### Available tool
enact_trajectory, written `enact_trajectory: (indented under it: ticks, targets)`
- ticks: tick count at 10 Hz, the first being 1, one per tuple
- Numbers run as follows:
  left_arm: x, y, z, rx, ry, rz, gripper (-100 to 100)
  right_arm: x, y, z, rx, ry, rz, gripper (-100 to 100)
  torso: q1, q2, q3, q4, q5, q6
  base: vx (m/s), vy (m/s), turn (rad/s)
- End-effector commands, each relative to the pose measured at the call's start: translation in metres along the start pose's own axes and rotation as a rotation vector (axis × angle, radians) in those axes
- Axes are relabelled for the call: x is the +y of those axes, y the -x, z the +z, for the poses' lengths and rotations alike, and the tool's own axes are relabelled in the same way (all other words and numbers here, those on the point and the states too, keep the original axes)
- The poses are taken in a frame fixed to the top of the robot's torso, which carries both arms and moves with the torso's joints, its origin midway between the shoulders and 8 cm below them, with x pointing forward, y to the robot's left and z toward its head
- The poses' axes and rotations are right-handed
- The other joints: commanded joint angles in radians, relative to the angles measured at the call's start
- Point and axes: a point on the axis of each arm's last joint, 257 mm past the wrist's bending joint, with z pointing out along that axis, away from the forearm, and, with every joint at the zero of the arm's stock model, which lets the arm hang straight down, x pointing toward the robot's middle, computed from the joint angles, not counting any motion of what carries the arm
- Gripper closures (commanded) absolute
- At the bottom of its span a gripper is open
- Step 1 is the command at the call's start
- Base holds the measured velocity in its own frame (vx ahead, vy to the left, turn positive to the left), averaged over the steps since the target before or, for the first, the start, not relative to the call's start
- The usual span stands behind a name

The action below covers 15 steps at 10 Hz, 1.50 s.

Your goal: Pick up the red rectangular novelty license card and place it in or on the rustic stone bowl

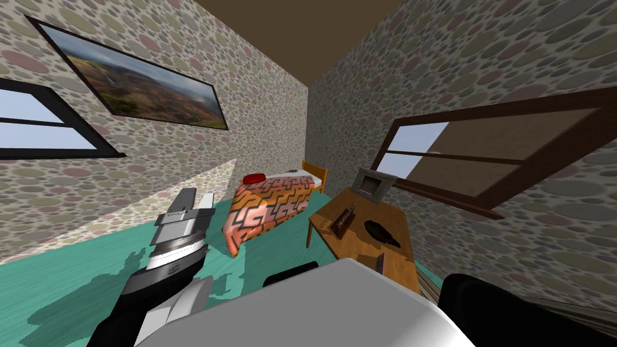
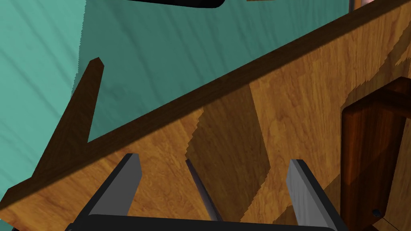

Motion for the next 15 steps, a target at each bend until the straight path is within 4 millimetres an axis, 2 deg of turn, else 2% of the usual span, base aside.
enact_trajectory:
  ticks: [1, 2, 4, 7, 8, 9, 10, 11, 12, 13, 14, 15]
  targets:
    - [0.000, 0.000, 0.000, 0.000, 0.000, 0.000, 0, -0.017, 0.015, -0.007, -0.009, -0.068, -0.019, -100, 0.000, 0.000, 0.000, 0.000, 0.000, 0.000, 0.035, -0.011, 0.128]
    - [0.000, 0.000, 0.000, 0.000, 0.000, 0.000, 0, -0.017, 0.015, -0.007, -0.009, -0.068, -0.020, -100, 0.000, 0.000, 0.000, 0.000, 0.000, 0.000, 0.024, -0.012, 0.103]
    - [0.000, 0.000, 0.000, 0.000, 0.000, 0.000, 0, -0.043, 0.036, -0.018, -0.025, -0.165, -0.049, -100, 0.000, 0.001, 0.001, 0.000, 0.000, -0.001, 0.034, -0.018, 0.238]
    - [0.000, 0.000, 0.000, 0.000, 0.000, 0.000, 0, -0.070, 0.067, -0.034, -0.049, -0.281, -0.091, -100, -0.001, 0.000, 0.000, 0.000, 0.000, 0.000, 0.032, -0.030, 0.231]
    - [0.000, 0.000, 0.000, 0.000, 0.000, 0.000, 0, -0.080, 0.083, -0.044, -0.062, -0.339, -0.115, -100, -0.001, 0.000, 0.000, 0.000, 0.000, 0.000, 0.028, -0.035, 0.270]
    - [0.000, 0.000, 0.000, 0.000, 0.000, 0.000, 0, -0.080, 0.083, -0.044, -0.062, -0.339, -0.115, -100, -0.001, 0.000, 0.000, 0.000, 0.000, 0.000, 0.018, -0.040, 0.110]
    - [0.000, 0.000, 0.000, 0.000, 0.000, 0.000, 0, -0.086, 0.096, -0.051, -0.072, -0.380, -0.134, -100, -0.001, 0.001, 0.001, 0.000, -0.001, 0.000, 0.009, -0.026, 0.171]
    - [0.000, 0.000, 0.000, 0.000, 0.000, 0.000, 0, -0.088, 0.100, -0.054, -0.076, -0.393, -0.142, -100, -0.001, 0.001, 0.001, 0.000, 0.000, 0.000, 0.007, -0.027, 0.158]
    - [0.000, 0.000, 0.000, 0.000, 0.000, 0.000, 0, -0.087, 0.096, -0.053, -0.073, -0.379, -0.136, -100, 0.000, 0.002, 0.001, 0.001, 0.000, 0.000, 0.004, -0.015, 0.025]
    - [0.000, 0.000, 0.000, 0.000, 0.000, 0.000, 0, -0.088, 0.097, -0.054, -0.074, -0.383, -0.138, 0, 0.001, 0.002, 0.001, 0.001, 0.000, 0.001, 0.000, 0.000, 0.000]
    - [0.000, 0.000, 0.000, 0.000, 0.000, 0.000, 0, -0.096, 0.093, -0.049, -0.075, -0.383, -0.130, -100, 0.001, 0.003, 0.002, 0.001, 0.000, 0.001, 0.007, -0.017, 0.047]
    - [0.000, 0.000, 0.000, 0.000, 0.000, 0.000, 0, -0.101, 0.090, -0.045, -0.076, -0.384, -0.125, -100, 0.001, 0.003, 0.002, 0.001, 0.000, 0.001, 0.018, -0.030, 0.061]
